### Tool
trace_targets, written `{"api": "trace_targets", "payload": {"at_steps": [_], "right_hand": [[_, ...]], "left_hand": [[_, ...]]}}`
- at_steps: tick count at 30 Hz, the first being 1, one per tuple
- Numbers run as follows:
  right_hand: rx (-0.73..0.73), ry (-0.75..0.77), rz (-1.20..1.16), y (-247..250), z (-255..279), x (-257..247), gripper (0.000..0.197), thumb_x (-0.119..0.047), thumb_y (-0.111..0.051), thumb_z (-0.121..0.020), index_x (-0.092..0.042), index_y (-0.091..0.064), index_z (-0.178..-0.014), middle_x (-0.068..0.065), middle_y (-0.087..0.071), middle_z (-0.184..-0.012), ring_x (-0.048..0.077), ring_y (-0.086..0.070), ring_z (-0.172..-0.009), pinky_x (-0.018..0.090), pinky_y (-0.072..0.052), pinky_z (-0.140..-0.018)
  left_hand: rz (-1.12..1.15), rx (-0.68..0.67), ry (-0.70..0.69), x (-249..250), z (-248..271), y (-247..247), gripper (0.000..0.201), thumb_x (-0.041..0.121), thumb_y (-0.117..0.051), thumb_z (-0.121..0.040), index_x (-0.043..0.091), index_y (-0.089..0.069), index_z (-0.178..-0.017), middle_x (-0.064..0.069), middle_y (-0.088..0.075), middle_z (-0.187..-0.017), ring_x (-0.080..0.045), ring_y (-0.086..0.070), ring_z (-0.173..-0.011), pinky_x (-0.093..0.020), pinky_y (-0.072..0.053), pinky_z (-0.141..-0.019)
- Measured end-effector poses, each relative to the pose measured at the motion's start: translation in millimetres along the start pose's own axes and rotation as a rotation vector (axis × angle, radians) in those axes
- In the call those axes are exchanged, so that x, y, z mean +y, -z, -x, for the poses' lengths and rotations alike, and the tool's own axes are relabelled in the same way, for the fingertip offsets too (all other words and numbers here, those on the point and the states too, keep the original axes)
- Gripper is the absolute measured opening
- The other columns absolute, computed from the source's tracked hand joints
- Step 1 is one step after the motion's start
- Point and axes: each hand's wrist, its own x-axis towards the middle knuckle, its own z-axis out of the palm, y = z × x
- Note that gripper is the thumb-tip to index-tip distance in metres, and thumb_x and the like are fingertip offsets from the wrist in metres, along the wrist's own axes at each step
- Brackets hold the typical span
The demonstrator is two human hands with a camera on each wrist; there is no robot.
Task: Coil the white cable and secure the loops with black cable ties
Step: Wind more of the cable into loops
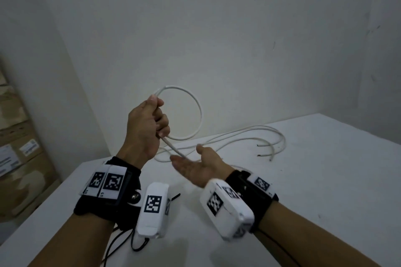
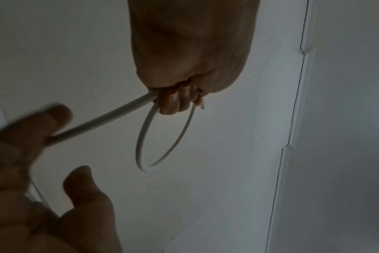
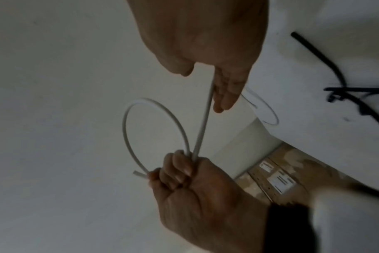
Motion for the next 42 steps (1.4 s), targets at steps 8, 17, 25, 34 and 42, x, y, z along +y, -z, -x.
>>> {"api": "trace_targets", "payload": {"at_steps": [8, 17, 25, 34, 42], "right_hand": [[0.145, 0.313, 0.272, -4.3, -15.0, -12.8, 0.016, 0.000, -0.036, -0.097, -0.001, -0.046, -0.084, 0.014, -0.049, -0.074, 0.029, -0.054, -0.060, 0.041, -0.051, -0.052], [0.230, 0.589, 0.839, 21.4, -5.9, -5.7, 0.046, 0.006, -0.033, -0.088, -0.004, -0.045, -0.131, 0.009, -0.044, -0.059, 0.016, -0.036, -0.040, 0.025, -0.046, -0.038], [0.243, 0.777, 1.053, 37.9, 4.4, -13.0, 0.030, 0.001, -0.039, -0.085, 0.010, -0.051, -0.111, 0.007, -0.040, -0.059, 0.015, -0.038, -0.047, 0.023, -0.042, -0.036], [0.244, 0.799, 1.356, 36.9, -1.6, -37.9, 0.024, -0.002, -0.038, -0.086, 0.014, -0.053, -0.098, 0.017, -0.048, -0.071, 0.024, -0.046, -0.061, 0.042, -0.054, -0.054], [-0.036, 0.667, 1.281, 39.8, 2.7, -60.6, 0.027, -0.023, -0.041, -0.101, -0.008, -0.064, -0.101, 0.003, -0.045, -0.060, 0.015, -0.046, -0.050, 0.021, -0.039, -0.039]], "left_hand": [[-0.149, 0.076, 0.045, 5.2, 9.5, 30.8, 0.024, 0.023, -0.047, -0.099, 0.010, -0.055, -0.080, 0.005, -0.031, -0.046, -0.011, -0.031, -0.036, -0.022, -0.038, -0.039], [-0.078, 0.133, 0.058, -0.3, 6.0, 53.7, 0.024, 0.022, -0.047, -0.100, 0.008, -0.055, -0.082, 0.004, -0.039, -0.045, -0.012, -0.039, -0.035, -0.029, -0.050, -0.044], [-0.085, 0.133, 0.132, -20.8, 9.1, 57.6, 0.024, 0.018, -0.047, -0.100, 0.004, -0.055, -0.083, 0.002, -0.042, -0.044, -0.013, -0.041, -0.034, -0.030, -0.052, -0.043], [-0.211, 0.030, 0.298, -63.0, 28.1, 50.2, 0.024, 0.014, -0.049, -0.099, -0.003, -0.058, -0.084, -0.002, -0.042, -0.046, -0.015, -0.041, -0.035, -0.033, -0.051, -0.047], [-0.160, -0.170, 0.361, -65.6, 43.0, 41.4, 0.029, 0.021, -0.055, -0.095, -0.006, -0.063, -0.099, -0.004, -0.041, -0.049, -0.018, -0.044, -0.043, -0.037, -0.054, -0.055]]}}
